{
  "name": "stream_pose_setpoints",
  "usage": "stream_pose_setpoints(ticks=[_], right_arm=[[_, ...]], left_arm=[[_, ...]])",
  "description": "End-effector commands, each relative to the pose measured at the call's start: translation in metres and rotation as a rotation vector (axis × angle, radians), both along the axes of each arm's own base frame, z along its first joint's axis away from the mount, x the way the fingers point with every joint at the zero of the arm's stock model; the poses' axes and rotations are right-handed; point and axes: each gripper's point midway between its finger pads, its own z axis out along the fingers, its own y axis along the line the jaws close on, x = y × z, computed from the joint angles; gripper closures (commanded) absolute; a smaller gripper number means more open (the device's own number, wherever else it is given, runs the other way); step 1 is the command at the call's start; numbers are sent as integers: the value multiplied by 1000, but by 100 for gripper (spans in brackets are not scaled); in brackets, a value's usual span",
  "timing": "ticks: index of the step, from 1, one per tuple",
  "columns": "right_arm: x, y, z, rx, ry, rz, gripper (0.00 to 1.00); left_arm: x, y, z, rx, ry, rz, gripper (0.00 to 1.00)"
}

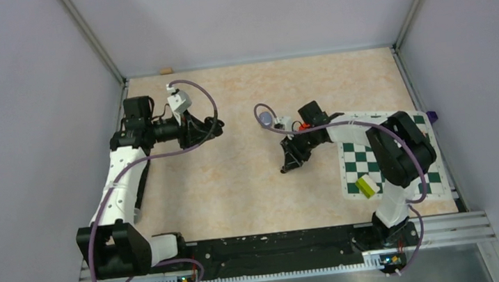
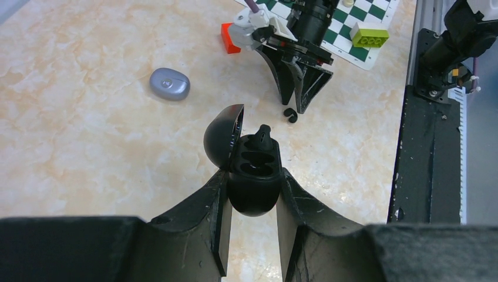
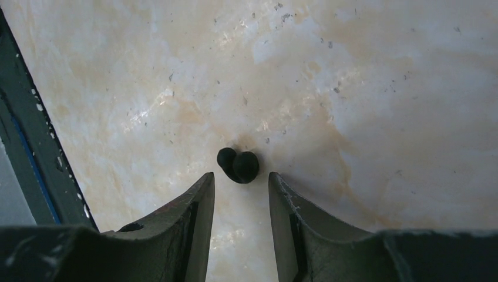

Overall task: Insert the wireless bluetooth earbuds into the charging case
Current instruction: Move the left earbud to the center of the board.

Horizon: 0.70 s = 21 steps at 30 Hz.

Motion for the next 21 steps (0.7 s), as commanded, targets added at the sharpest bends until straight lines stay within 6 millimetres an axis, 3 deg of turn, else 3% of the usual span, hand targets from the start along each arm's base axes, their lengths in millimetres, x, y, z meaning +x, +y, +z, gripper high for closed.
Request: stream_pose_setpoints(ticks=[1, 7, 13, 16, 21], right_arm=[[7, 7, -15, -104, -78, -1, 61], [23, 9, -12, -210, -268, 6, 63], [45, 18, 12, -225, -438, 24, 65], [40, 23, 29, -182, -429, 27, 58], [23, 19, 32, -166, -390, 43, 43]], left_arm=[[2, 0, 12, -3, -66, 13, 100], [1, 1, 14, 2, -88, 18, 100], [1, 1, 12, 3, -83, 21, 100], [1, 1, 11, 6, -85, 22, 100], [1, 1, 11, 5, -87, 21, 100]])
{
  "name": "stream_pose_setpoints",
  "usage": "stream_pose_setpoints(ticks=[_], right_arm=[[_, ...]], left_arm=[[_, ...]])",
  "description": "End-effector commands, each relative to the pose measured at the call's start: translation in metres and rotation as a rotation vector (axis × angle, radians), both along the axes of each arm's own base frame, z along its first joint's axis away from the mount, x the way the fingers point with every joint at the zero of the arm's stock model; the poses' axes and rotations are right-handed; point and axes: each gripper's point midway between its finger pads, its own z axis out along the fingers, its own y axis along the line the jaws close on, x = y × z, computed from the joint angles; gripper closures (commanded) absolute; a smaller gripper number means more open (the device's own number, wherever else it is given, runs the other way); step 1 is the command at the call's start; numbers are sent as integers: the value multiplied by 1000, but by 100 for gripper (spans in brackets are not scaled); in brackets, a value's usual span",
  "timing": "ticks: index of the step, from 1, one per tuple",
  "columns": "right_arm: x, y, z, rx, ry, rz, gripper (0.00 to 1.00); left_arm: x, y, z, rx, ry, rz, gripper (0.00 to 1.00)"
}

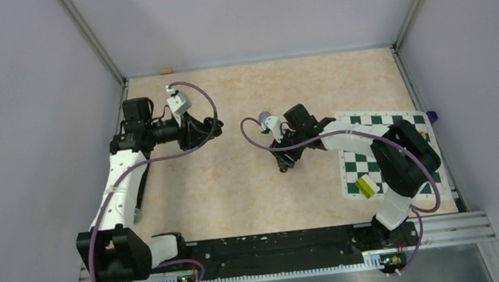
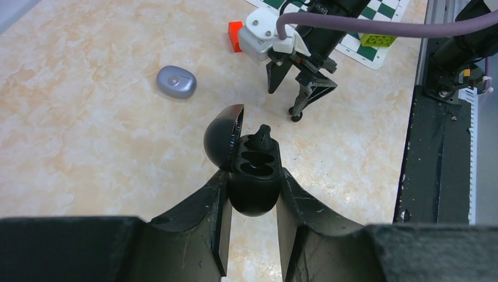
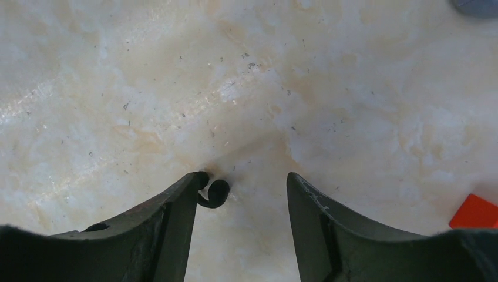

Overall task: Insert the wireless bluetooth earbuds into the charging case
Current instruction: Move the left earbud to the center of the board.

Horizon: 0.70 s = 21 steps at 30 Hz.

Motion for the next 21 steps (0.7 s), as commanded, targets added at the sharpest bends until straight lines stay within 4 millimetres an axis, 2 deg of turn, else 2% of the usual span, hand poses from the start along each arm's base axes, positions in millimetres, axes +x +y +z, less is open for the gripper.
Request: stream_pose_setpoints(ticks=[1, 8, 18, 21], right_arm=[[-7, 0, 23, 24, -29, 20, 42], [-19, -10, 14, -15, -26, 94, 37], [-16, -20, -6, -109, -61, 101, 25], [-13, -20, -12, -148, -88, 94, 24]], left_arm=[[1, -1, 10, -7, -65, -8, 100], [-1, -1, 11, -8, -70, -11, 100], [-1, -1, 11, -8, -73, -13, 100], [-1, -1, 11, -8, -73, -14, 100]])
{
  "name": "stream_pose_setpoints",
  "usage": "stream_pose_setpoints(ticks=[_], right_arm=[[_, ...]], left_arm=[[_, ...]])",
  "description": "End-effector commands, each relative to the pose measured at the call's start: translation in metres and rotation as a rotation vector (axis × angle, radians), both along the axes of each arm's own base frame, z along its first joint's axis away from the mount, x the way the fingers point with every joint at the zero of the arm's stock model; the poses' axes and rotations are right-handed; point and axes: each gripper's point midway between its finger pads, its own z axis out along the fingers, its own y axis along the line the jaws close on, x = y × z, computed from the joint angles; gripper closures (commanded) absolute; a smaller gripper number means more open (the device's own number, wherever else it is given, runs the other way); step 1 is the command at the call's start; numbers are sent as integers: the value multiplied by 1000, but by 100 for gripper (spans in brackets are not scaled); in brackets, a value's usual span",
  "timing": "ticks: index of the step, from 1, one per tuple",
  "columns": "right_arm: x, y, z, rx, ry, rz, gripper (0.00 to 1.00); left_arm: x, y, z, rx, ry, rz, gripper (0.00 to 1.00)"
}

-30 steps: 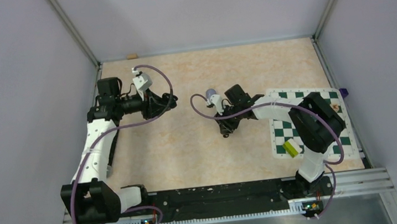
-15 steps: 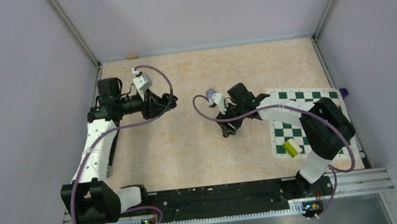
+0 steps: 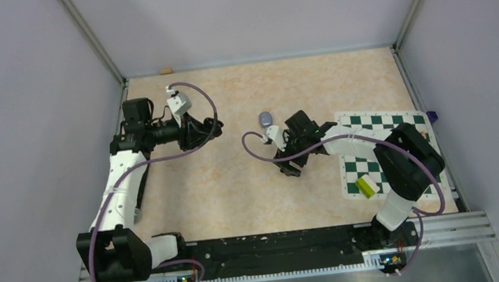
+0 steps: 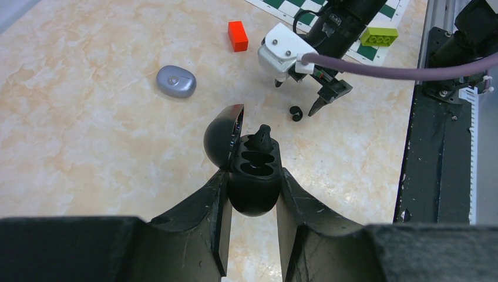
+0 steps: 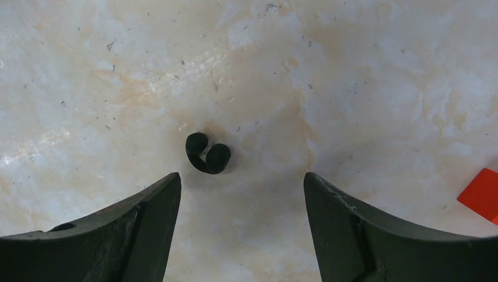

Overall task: Insert the wireless bluetooth earbuds into the charging case
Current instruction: Move the left earbud to the center of the board.

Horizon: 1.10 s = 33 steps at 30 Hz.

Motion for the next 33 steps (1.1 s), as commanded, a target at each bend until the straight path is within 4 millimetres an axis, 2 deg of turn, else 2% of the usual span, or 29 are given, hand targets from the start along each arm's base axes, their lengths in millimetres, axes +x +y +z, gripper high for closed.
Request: stream_pose_setpoints(ticks=[1, 6, 11, 15, 24, 33], right_arm=[[4, 1, -10, -61, -58, 14, 24], [9, 0, -16, -123, -115, 14, 24], [28, -9, -12, -167, -206, -52, 24], [33, -13, -10, -184, -235, -58, 24], [30, -14, -2, -182, -240, -27, 23], [19, -19, -8, -215, -177, 21, 23]], left_arm=[[-1, -1, 11, -8, -69, -14, 100], [-2, -2, 11, -9, -70, -15, 100], [-2, -2, 10, -9, -68, -17, 100], [-1, -1, 11, -8, -70, -16, 100], [-2, -2, 12, -9, -73, -18, 100], [-2, -2, 12, -10, -73, -18, 100]])
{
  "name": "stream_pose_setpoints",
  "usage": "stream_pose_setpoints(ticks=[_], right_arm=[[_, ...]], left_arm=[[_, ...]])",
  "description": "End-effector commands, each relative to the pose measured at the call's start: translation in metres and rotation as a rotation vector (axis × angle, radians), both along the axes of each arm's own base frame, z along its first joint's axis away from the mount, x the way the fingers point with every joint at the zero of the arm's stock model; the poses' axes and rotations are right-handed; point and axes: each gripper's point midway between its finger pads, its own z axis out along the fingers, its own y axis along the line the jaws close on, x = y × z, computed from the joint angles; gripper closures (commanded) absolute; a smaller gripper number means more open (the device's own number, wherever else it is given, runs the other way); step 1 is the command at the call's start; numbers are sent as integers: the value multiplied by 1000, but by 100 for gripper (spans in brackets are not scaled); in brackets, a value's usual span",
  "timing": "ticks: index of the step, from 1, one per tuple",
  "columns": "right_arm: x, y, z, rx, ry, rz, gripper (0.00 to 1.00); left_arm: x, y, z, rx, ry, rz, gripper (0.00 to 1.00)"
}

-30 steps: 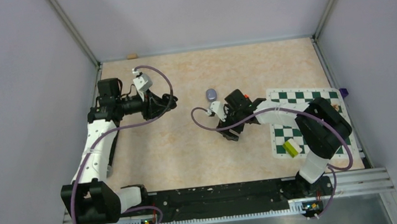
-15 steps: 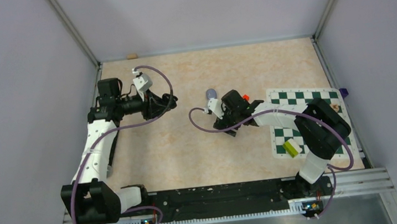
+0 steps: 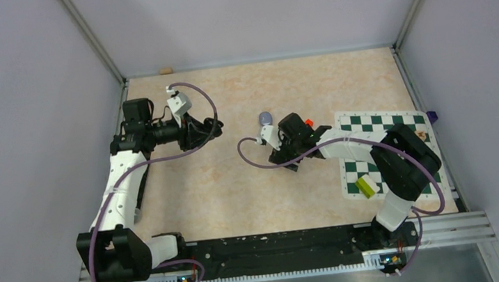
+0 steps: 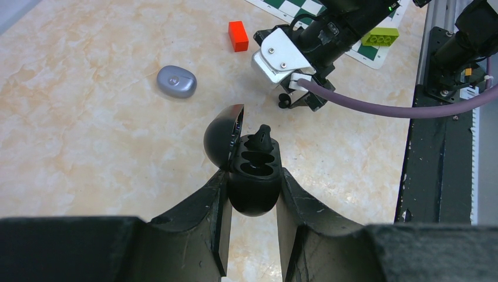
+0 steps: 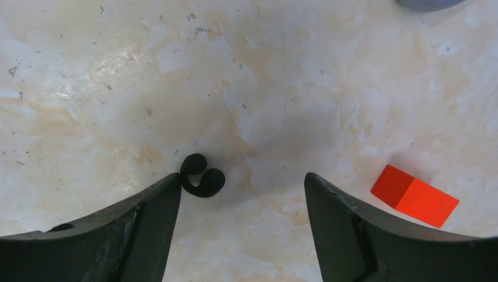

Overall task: Insert the wireless bluetooth earbuds into the charging case
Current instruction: Move the left earbud to the center of the board.

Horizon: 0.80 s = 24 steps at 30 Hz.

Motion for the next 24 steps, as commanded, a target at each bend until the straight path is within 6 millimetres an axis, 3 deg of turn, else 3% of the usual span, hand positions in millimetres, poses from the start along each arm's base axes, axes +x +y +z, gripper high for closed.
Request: stream_pose_setpoints(ticks=[1, 24], right_arm=[[-16, -17, -10, -88, 67, 26, 23], [9, -42, -1, -138, -13, -63, 23]], left_arm=[[-2, -2, 13, -10, -70, -18, 100], [-3, -2, 14, -14, -68, -20, 100]])
